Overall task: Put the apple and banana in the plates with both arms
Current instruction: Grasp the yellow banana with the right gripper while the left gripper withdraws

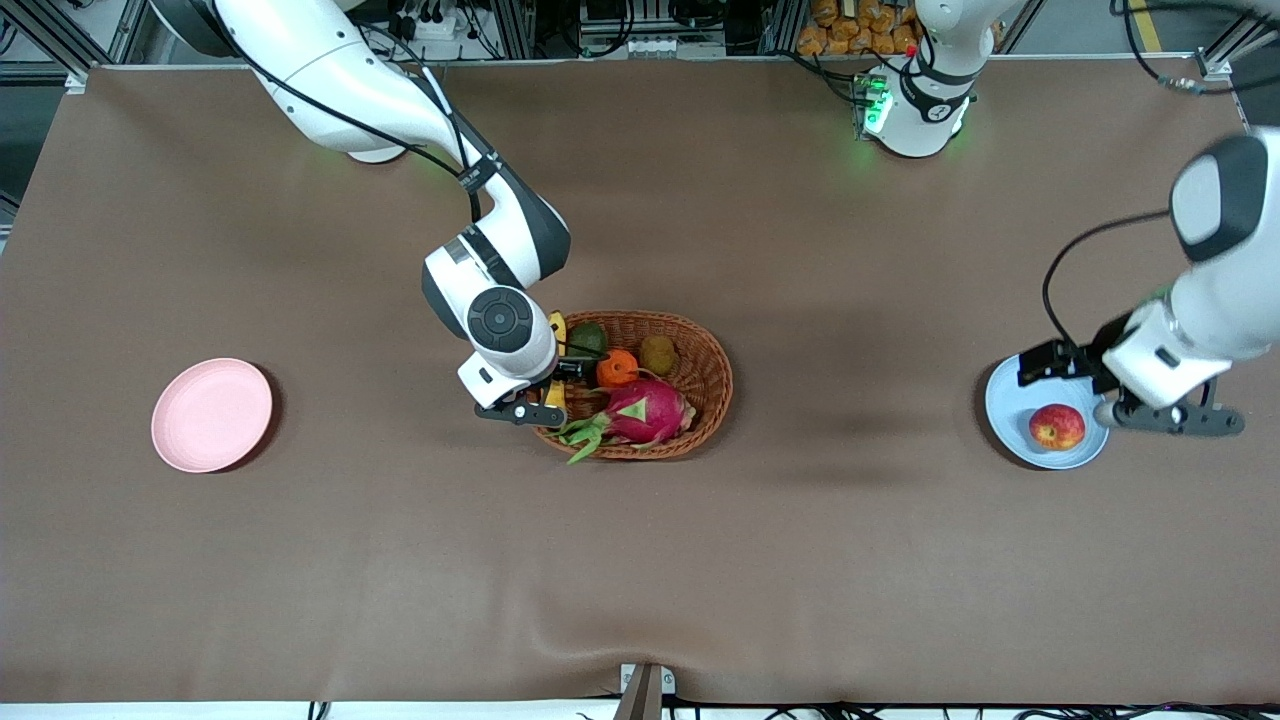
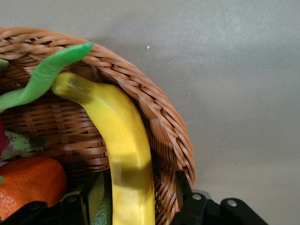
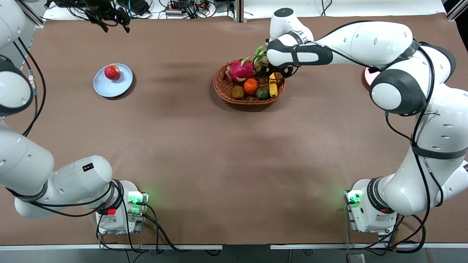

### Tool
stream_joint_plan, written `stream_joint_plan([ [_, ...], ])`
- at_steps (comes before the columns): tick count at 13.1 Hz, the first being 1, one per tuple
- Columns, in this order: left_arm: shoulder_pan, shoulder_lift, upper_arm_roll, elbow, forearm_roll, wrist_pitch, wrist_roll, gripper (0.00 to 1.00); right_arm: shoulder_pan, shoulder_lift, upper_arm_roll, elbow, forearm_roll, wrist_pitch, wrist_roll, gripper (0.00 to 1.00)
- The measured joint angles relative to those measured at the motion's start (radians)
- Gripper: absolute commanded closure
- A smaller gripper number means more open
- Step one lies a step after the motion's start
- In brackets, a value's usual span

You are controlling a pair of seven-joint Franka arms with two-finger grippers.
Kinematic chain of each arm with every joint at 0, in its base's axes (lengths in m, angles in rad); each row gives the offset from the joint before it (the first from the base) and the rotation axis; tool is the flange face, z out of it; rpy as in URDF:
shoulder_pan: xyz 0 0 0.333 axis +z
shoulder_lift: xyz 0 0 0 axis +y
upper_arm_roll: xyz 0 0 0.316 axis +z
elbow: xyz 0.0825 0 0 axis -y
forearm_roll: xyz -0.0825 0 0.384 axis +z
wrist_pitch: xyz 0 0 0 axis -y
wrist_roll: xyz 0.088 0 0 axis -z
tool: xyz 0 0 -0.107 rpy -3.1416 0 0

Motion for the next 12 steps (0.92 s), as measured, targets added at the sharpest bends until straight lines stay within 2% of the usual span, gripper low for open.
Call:
stream_joint_plan([
  [4, 0.000, -0.121, -0.019, 0.093, -0.002, -0.210, -0.045, 0.00, 0.002, 0.003, 0.000, 0.001, -0.002, 0.003, 0.012, 0.31],
  [6, 0.004, -0.127, -0.018, 0.161, -0.002, -0.275, -0.045, 0.00, 0.008, 0.007, 0.001, 0.001, -0.005, 0.005, 0.018, 0.31],
  [9, 0.007, -0.126, -0.017, 0.191, -0.002, -0.308, -0.045, 0.00, 0.019, 0.032, 0.001, 0.001, -0.005, 0.020, 0.034, 0.33],
  [11, -0.016, -0.132, -0.010, 0.205, -0.003, -0.311, -0.046, 0.00, 0.021, 0.037, 0.001, 0.002, -0.012, 0.027, 0.037, 1.00],
  [12, -0.066, -0.145, 0.027, 0.211, -0.003, -0.322, -0.058, 0.00, 0.021, 0.040, 0.001, 0.001, -0.023, 0.028, 0.037, 1.00],
])
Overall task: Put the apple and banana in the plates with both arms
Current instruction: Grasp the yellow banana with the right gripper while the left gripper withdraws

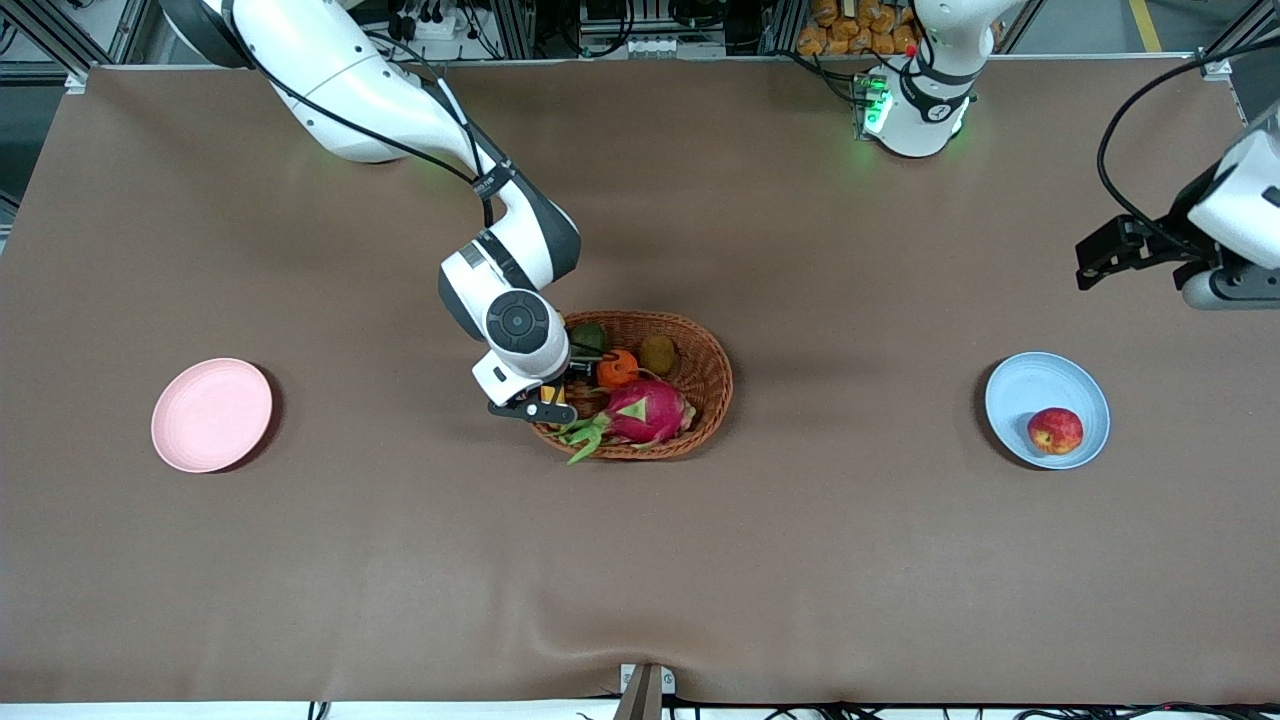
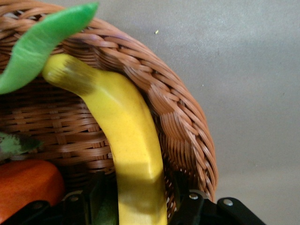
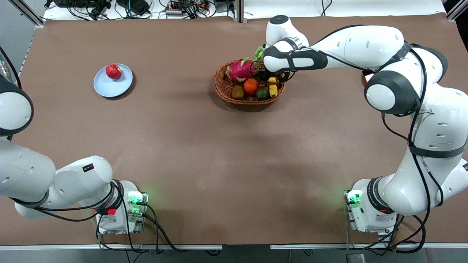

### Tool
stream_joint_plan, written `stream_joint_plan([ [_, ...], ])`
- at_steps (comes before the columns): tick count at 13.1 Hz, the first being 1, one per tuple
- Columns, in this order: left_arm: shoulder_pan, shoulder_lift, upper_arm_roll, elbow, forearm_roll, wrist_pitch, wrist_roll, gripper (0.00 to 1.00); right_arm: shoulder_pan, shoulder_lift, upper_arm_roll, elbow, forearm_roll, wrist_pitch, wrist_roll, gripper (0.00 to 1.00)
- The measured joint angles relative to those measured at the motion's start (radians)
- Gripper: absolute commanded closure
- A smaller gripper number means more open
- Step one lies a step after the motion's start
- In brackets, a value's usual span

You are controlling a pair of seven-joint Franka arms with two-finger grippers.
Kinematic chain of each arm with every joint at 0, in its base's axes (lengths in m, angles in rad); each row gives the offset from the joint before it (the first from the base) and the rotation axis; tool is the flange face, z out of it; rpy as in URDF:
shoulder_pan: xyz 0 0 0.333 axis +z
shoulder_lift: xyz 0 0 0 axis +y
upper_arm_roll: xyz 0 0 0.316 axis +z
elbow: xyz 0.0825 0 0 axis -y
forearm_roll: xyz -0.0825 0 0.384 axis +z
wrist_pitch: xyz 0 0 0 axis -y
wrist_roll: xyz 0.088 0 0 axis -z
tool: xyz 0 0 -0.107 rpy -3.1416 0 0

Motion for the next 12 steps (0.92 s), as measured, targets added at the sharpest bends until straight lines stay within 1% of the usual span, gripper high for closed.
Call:
stream_joint_plan([
  [3, -0.220, -0.037, 0.208, 0.001, -0.001, -0.045, -0.025, 0.00, 0.000, 0.003, 0.000, 0.005, -0.010, 0.002, 0.001, 1.00],
  [5, -0.296, -0.051, 0.297, 0.000, -0.014, -0.063, -0.026, 0.00, -0.003, 0.003, -0.001, 0.026, -0.010, -0.024, 0.001, 1.00],
  [7, -0.335, -0.061, 0.352, -0.007, -0.030, -0.076, -0.028, 0.00, -0.007, 0.001, 0.000, 0.088, -0.010, -0.121, 0.001, 1.00],
  [10, -0.397, -0.093, 0.417, -0.044, -0.034, -0.080, -0.066, 0.00, -0.015, -0.004, 0.013, 0.194, -0.011, -0.280, 0.001, 1.00],
  [12, -0.429, -0.119, 0.451, -0.065, -0.034, -0.085, -0.074, 0.00, -0.030, -0.004, 0.030, 0.247, -0.011, -0.359, 0.001, 1.00],
])
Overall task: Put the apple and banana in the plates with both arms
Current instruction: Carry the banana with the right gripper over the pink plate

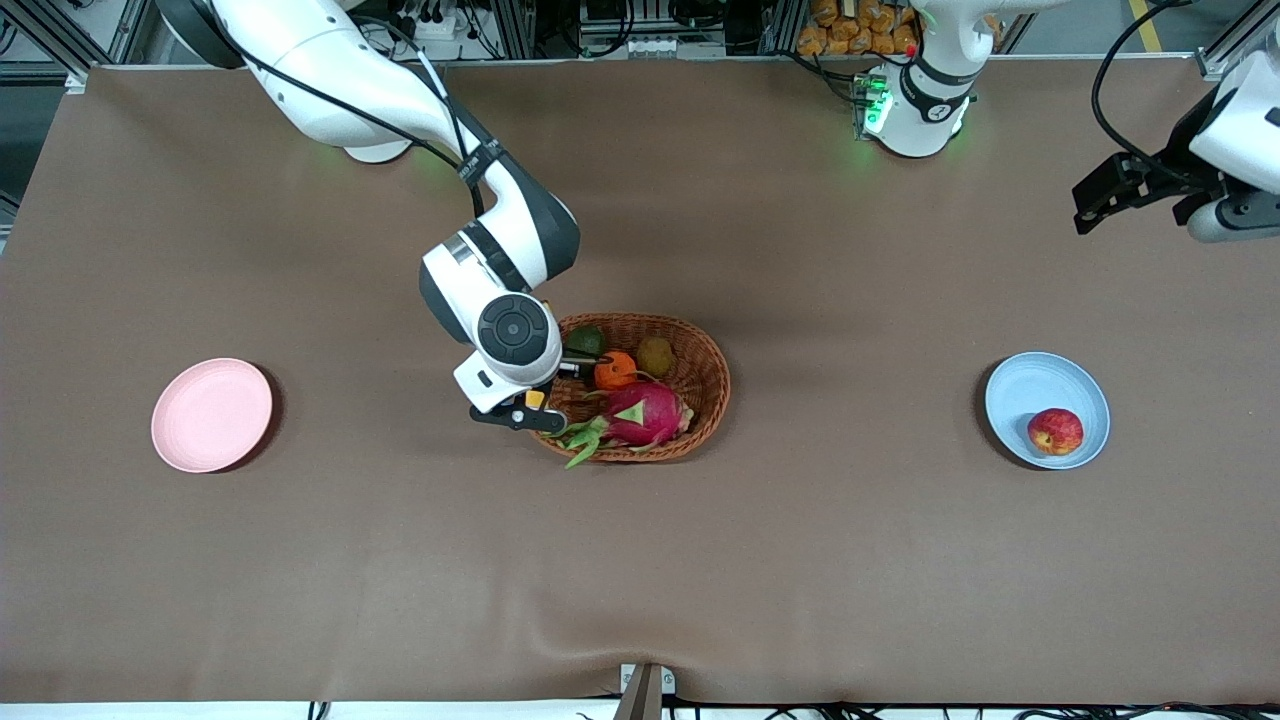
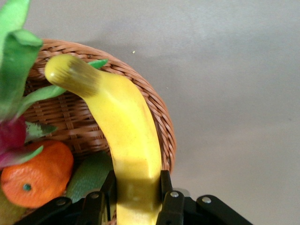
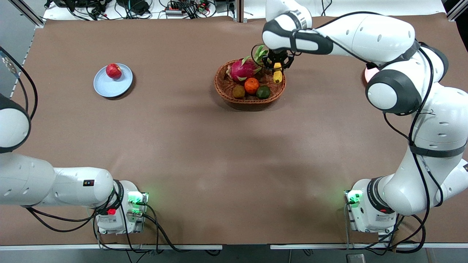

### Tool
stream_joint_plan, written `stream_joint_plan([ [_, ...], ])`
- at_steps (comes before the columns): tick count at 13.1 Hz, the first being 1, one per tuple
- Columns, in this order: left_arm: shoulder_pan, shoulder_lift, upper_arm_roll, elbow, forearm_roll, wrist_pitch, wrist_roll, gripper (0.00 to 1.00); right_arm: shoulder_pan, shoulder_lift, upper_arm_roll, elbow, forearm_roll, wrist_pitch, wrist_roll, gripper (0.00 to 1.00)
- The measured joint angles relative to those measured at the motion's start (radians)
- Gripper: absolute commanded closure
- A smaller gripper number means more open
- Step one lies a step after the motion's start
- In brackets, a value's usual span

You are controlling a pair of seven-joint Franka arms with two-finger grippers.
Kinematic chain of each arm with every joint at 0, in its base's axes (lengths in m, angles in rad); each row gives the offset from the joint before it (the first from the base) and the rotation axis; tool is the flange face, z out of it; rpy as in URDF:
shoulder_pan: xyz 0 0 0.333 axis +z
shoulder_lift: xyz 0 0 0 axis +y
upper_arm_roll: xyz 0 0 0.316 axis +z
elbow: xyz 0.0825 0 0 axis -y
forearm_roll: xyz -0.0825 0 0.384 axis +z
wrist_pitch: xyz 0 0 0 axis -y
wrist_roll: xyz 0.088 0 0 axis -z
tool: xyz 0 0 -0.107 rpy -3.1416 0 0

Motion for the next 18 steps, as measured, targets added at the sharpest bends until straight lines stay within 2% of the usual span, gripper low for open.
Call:
stream_joint_plan([
  [5, -0.004, -0.016, 0.010, -0.017, -0.012, -0.006, 0.000, 0.00, -0.111, -0.056, 0.014, 0.047, -0.002, -0.088, -0.056, 1.00],
  [12, -0.007, -0.016, 0.008, -0.021, -0.027, -0.010, -0.001, 0.00, -0.461, -0.149, -0.008, 0.013, -0.002, -0.140, -0.451, 1.00],
  [13, -0.007, -0.016, 0.008, -0.022, -0.027, -0.010, -0.001, 0.00, -0.487, -0.162, -0.041, -0.011, 0.004, -0.131, -0.528, 1.00],
  [15, -0.007, -0.016, 0.008, -0.023, -0.027, -0.010, -0.001, 0.00, -0.502, -0.199, -0.151, -0.097, 0.044, -0.057, -0.689, 1.00],
  [18, -0.007, -0.016, 0.009, -0.023, -0.027, -0.010, -0.001, 0.00, -0.506, -0.235, -0.323, -0.296, 0.100, 0.166, -0.949, 1.00],
])
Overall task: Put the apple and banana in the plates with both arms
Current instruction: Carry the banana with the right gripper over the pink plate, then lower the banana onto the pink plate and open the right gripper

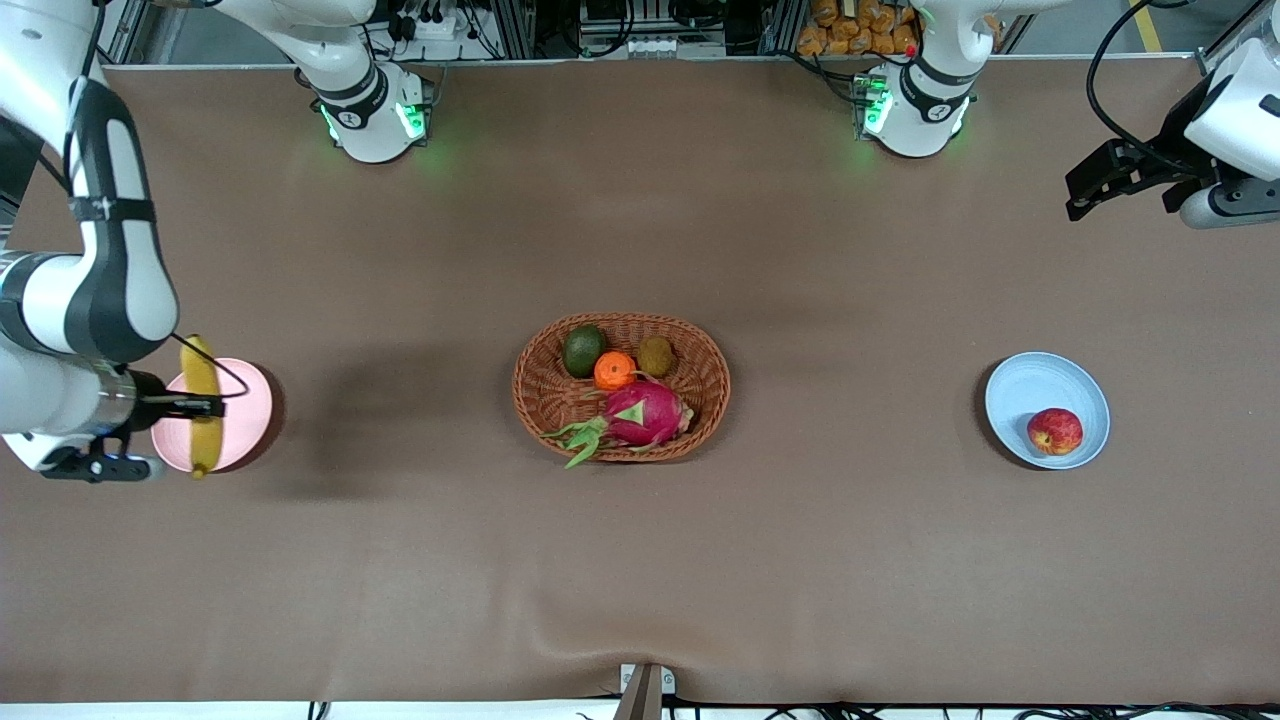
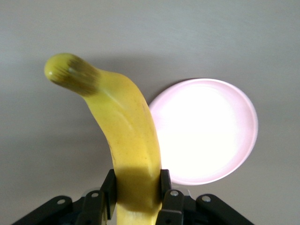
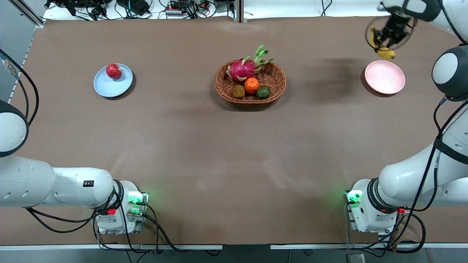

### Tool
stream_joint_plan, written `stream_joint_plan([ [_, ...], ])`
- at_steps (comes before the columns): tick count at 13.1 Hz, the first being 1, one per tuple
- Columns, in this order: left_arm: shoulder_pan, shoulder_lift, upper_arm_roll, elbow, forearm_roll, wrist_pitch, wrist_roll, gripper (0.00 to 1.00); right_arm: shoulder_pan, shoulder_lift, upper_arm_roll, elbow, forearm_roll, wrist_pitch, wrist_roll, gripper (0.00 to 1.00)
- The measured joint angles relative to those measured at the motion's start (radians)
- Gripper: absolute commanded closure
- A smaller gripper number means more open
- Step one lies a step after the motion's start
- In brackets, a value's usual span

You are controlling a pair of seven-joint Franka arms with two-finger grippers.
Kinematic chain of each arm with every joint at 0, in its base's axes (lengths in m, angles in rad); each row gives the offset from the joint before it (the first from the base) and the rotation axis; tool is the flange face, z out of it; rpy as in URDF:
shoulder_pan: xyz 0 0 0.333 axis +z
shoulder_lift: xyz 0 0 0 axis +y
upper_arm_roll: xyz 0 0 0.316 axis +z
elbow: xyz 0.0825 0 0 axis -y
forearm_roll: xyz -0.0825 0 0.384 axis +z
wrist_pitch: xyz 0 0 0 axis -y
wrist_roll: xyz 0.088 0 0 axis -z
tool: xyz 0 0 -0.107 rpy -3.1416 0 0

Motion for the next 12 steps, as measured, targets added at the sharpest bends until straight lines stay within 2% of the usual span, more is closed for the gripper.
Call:
stream_joint_plan([
  [2, 0.000, 0.000, 0.000, 0.000, 0.000, 0.000, 0.000, 0.00, -0.008, 0.001, -0.056, -0.086, 0.016, 0.094, -0.088, 1.00],
  [5, 0.000, 0.000, 0.000, -0.001, 0.000, 0.000, 0.000, 0.00, -0.025, 0.009, -0.075, -0.202, 0.063, 0.254, -0.175, 1.00],
  [10, 0.000, 0.000, 0.000, -0.002, 0.000, 0.000, 0.000, 0.00, -0.056, 0.075, -0.076, -0.238, 0.162, 0.321, -0.294, 1.00],
  [11, 0.000, 0.000, 0.000, -0.003, 0.000, 0.000, 0.000, 0.00, -0.059, 0.084, -0.076, -0.238, 0.164, 0.324, -0.297, 0.61],
  [12, 0.000, 0.000, 0.000, -0.003, 0.000, 0.000, 0.000, 0.00, -0.060, 0.089, -0.077, -0.238, 0.165, 0.325, -0.298, 0.28],
])
